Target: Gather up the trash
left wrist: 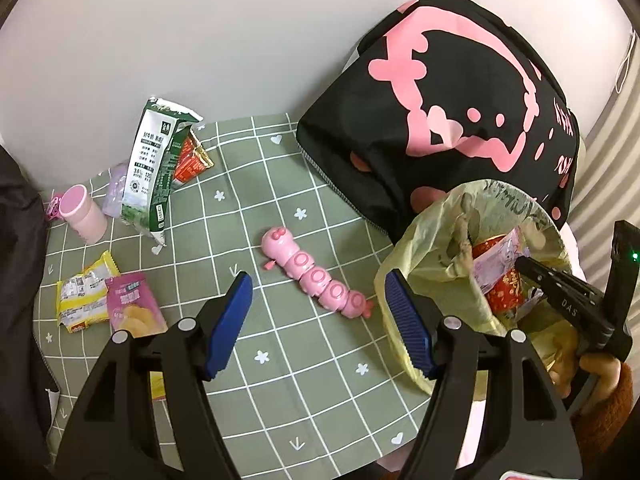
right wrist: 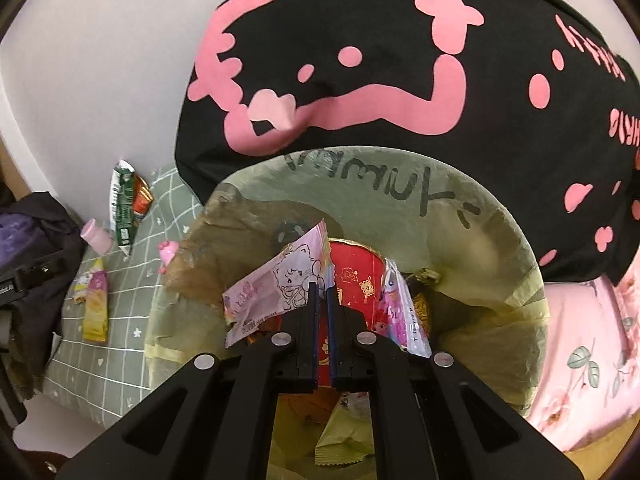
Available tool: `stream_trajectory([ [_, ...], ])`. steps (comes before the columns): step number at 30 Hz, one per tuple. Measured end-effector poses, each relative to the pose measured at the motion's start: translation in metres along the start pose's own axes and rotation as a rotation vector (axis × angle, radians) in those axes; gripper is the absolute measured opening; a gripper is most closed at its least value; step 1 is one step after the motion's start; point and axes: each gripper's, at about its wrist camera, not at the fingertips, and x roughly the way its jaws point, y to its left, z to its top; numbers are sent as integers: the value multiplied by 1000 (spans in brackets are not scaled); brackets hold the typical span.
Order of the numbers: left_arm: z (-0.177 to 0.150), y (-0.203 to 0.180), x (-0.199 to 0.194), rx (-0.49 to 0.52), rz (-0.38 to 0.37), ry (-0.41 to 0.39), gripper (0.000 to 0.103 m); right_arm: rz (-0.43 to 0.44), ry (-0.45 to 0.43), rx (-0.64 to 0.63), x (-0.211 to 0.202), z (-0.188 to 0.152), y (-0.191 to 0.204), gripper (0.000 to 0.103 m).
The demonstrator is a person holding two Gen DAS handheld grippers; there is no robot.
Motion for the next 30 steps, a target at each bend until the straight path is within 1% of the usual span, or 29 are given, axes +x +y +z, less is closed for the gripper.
stream_trajectory([
  [4,-3,7,4,-10,-13,13,65,-37,19,4,4,-3,0,5],
  [6,-5,13,7,-19,-19,22,65,-36,19,16,4,-6,1,5],
  [10,-11,27,13,-42,-38,51,65,-29,-17,38,-10,-7,4,6],
  [13,-15,43,17,-63,-46,64,65,-54,-54,34,-24,-6,9,7],
  [15,-17,54,18,-82,-50,66,65,-103,-76,17,-32,-7,16,17],
  [16,-18,61,18,-91,-52,67,65,-130,-92,7,-37,-7,21,33],
  [17,-19,67,18,-98,-53,67,65,-139,-104,3,-41,-8,23,47],
  [18,-20,75,18,-105,-52,66,65,-140,-120,-1,-46,-9,28,49],
  [22,-23,112,12,-146,-50,30,65,-105,-179,-2,-60,-6,48,49],
  [24,-25,137,6,-189,-41,-6,65,-76,-214,-4,-64,-2,60,49],
  [26,-25,167,-3,-240,-10,-53,65,-62,-256,-13,-67,1,79,49],
  [27,-26,179,-8,-262,-2,-76,65,-47,-266,-22,-66,2,88,50],
  [28,-26,192,-12,-284,7,-100,65,-25,-271,-33,-65,4,97,53],
  [29,-26,205,-16,-300,17,-119,65,7,-265,-42,-61,6,109,56],
  [30,-25,221,-20,-317,36,-141,65,29,-253,-47,-57,8,117,56],
])
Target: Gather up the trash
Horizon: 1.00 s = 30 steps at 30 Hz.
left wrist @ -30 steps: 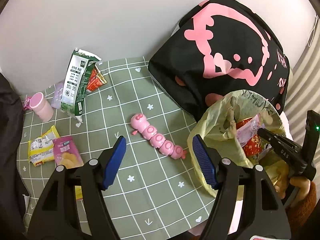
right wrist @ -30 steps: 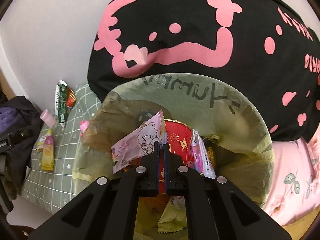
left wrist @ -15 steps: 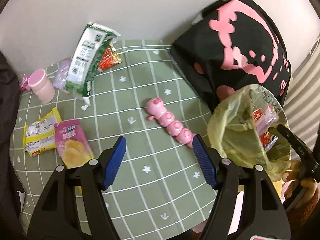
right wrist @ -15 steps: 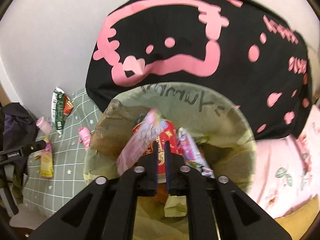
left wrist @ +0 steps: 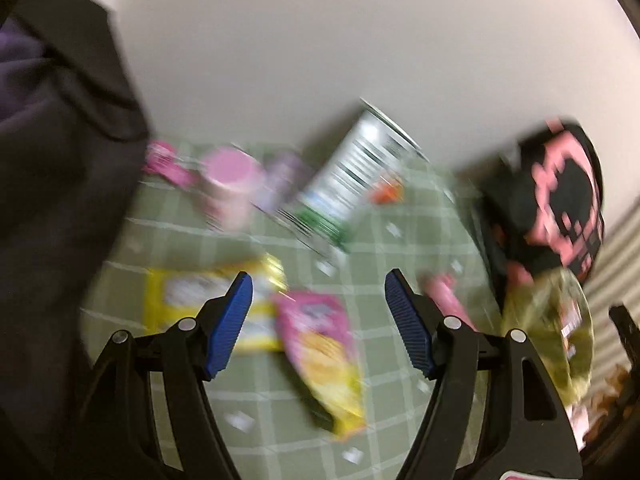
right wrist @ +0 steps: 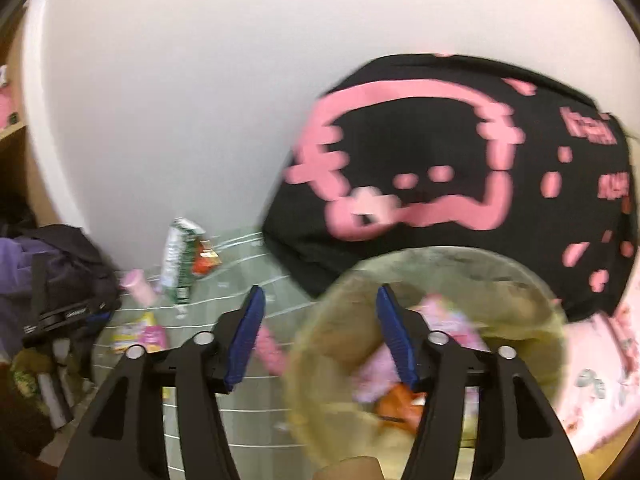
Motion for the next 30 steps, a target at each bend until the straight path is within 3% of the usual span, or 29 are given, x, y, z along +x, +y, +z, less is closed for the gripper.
stream_trajectory([
  [5,22,61,2,-94,68,-20,65,41,77,-63,34,-6,45,56],
  [9,36,92,7,-173,58,-13,65,44,114,-64,55,-12,68,56],
  [16,57,103,39,-169,100,12,65,72,176,-62,85,-21,95,56],
  [26,90,125,97,-235,130,88,60,20,246,-82,118,-35,99,56],
  [30,92,127,114,-226,257,96,54,6,265,-109,138,-41,101,56],
])
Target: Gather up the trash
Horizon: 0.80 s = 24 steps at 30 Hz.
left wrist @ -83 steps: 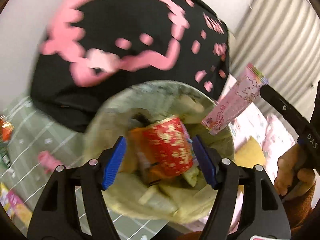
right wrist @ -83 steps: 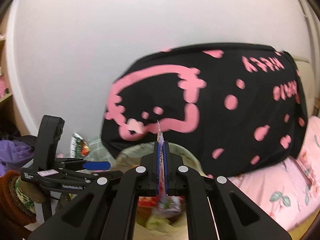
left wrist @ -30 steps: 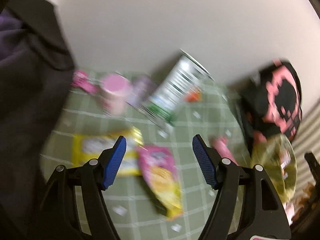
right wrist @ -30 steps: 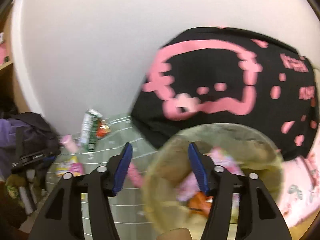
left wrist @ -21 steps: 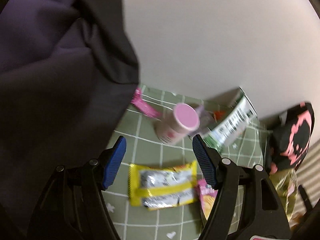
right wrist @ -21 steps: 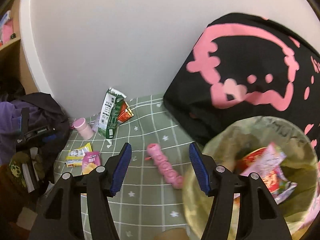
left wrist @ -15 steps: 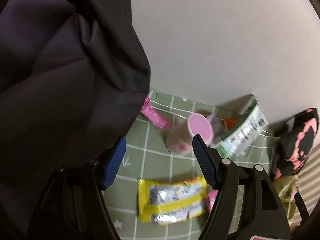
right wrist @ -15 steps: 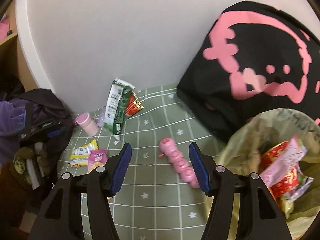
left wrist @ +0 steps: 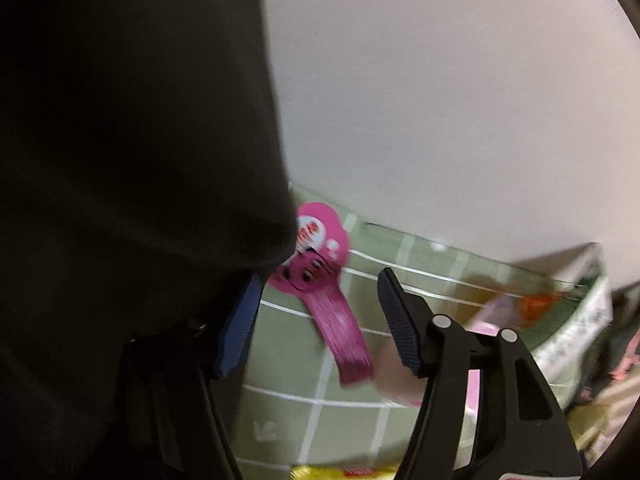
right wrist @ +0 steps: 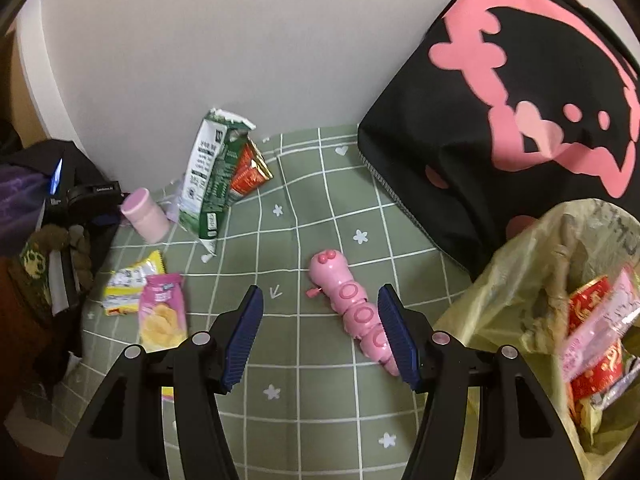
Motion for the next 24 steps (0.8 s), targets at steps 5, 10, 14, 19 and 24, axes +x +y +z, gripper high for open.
stream_trajectory([
  [5,-9,-10,0,48,-11,-1,24,60,12,-9,34,9,13,56],
  [10,-50,-23,-34,149,-83,19,12,162,-55,-26,52,35,39,56],
  [14,-84,-25,-63,175,-164,51,11,265,-114,15,75,67,63,56],
  [19,-116,-14,-88,202,-168,97,11,273,-123,19,110,95,87,56],
  [24,-133,-3,-93,207,-204,148,20,297,-41,0,139,105,98,55],
])
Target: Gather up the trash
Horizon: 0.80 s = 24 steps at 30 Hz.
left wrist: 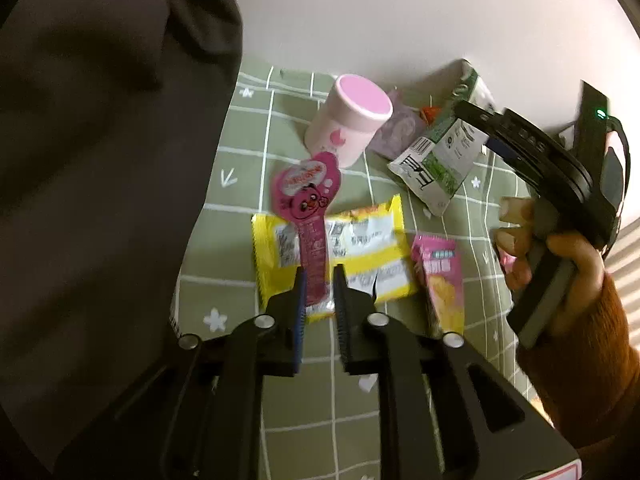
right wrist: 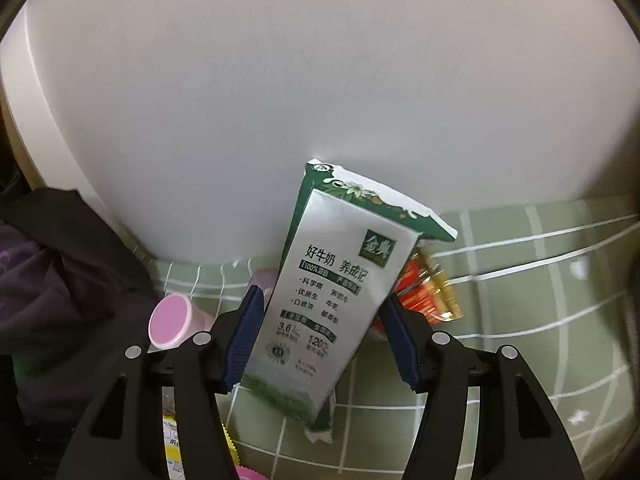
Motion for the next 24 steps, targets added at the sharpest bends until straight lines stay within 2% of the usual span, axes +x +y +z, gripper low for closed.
stream_trajectory([
  [1,0,0,-1,-2,-7,1,28,15,3,8,-1,0,-2,53],
  [4,-1,13,-13,-1,-26,-13,34,15,13,5,-9,1,-5,51],
  [7,6,15,-16,16,-1,-46,41,1,18,-24,-28,-10,-5,50],
  [11,21,25,-14,-34,-15,-89,45,-15,14,-31,-64,-26,-10,50],
  [18,48,30,13,-94,-2,-91,45,-16,4,-77,-121,-57,-9,50],
  [21,52,8,19,-13,-64,-64,46,-33,11,-99,-134,-67,-12,50],
  [24,53,-5,12,35,-147,-81,46,-51,4,-103,-141,-74,-15,50],
])
